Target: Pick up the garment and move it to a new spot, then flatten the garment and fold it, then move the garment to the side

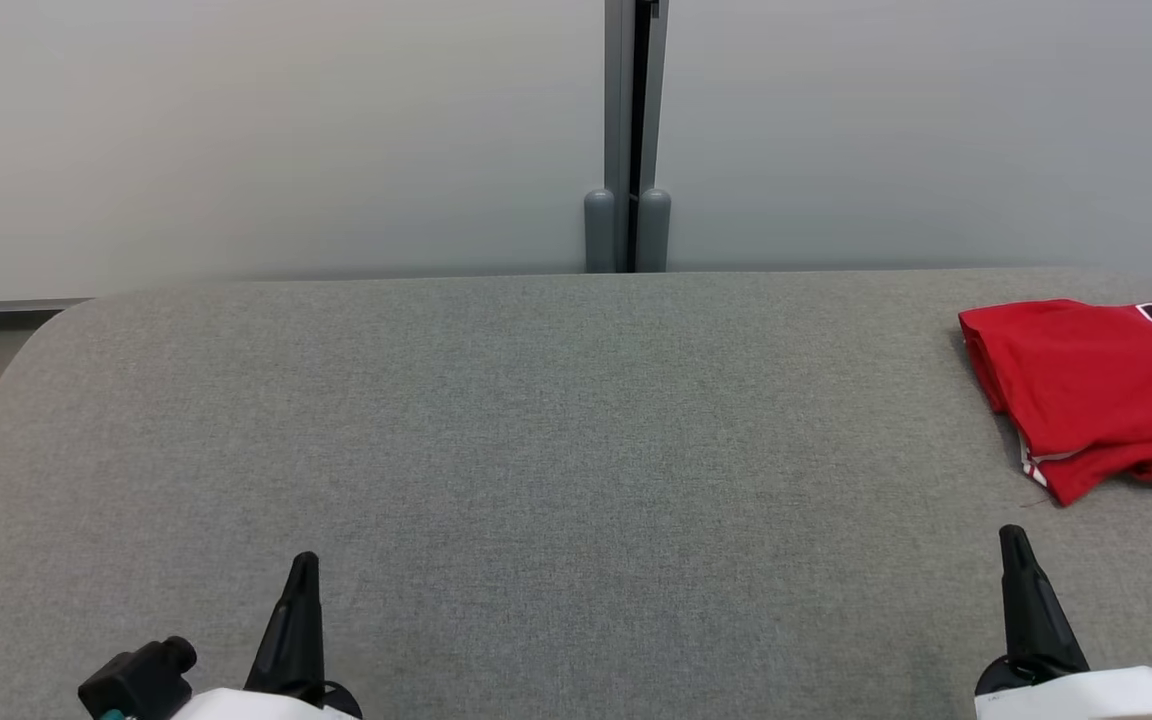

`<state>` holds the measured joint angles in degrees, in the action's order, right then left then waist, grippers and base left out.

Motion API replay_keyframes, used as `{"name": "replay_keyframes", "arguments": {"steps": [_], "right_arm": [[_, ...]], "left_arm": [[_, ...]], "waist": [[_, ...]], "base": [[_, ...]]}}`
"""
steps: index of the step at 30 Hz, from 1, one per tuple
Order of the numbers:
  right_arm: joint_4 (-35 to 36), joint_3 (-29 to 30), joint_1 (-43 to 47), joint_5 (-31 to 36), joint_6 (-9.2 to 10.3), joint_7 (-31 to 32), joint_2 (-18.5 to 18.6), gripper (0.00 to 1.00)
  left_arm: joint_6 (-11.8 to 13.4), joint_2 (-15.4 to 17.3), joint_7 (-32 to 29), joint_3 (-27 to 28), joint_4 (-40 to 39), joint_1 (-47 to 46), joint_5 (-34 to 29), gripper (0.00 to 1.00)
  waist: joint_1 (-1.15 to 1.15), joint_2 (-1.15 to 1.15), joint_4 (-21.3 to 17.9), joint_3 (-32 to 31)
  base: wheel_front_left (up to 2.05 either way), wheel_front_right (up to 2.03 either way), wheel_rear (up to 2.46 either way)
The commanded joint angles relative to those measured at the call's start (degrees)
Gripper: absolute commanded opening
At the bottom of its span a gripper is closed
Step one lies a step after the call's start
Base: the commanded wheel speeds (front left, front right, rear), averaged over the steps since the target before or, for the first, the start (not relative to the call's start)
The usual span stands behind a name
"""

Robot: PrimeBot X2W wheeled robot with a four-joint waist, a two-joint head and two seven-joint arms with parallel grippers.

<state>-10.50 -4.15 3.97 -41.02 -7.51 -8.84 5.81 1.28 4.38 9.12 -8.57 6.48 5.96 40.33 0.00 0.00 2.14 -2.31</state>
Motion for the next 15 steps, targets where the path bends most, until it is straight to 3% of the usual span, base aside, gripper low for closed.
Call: {"name": "replay_keyframes", "arguments": {"steps": [1,15], "right_arm": [[0.49,0.49,-1.61,-2.25,0.01,0.46,0.43,0.0],[-0.28,1.9,-3.52,-13.22,0.01,3.02,0.28,0.0]], "left_arm": [[-0.52,0.4,-0.22,0.64,-0.31,-1.97,2.32,0.0],[-2.36,0.82,-2.61,2.66,1.25,-4.24,13.68,0.0]], "waist": [[0.0,0.0,-0.03,0.04],[0.0,0.0,-0.35,0.4]], "base": [[0.0,0.0,0.0],[0.0,0.0,0.0]]}}
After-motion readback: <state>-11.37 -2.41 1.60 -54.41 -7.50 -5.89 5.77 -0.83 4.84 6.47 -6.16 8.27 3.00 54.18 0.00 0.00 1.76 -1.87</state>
